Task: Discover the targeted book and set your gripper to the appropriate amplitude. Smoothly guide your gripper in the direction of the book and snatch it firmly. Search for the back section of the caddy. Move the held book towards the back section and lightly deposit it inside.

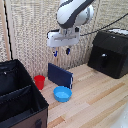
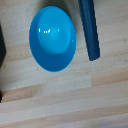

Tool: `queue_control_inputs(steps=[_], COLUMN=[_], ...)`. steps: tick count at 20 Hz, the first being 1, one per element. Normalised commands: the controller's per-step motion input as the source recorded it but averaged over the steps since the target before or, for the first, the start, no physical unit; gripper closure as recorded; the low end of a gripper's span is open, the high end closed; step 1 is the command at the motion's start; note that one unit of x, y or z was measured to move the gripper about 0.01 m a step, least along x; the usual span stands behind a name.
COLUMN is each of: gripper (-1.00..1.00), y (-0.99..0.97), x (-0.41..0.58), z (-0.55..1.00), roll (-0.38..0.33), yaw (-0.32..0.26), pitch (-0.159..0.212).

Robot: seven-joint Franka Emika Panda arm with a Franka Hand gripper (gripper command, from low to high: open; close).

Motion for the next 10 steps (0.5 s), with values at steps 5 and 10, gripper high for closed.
queue_control_inputs(steps=[5,10], gripper=[-1.0,-1.0], y=[-0.34,-0.37], x=[0.143,0.241], z=[-0.24,-0.21], roll=[0.008,0.01], yaw=[0.115,0.167], pitch=[0.044,0.023])
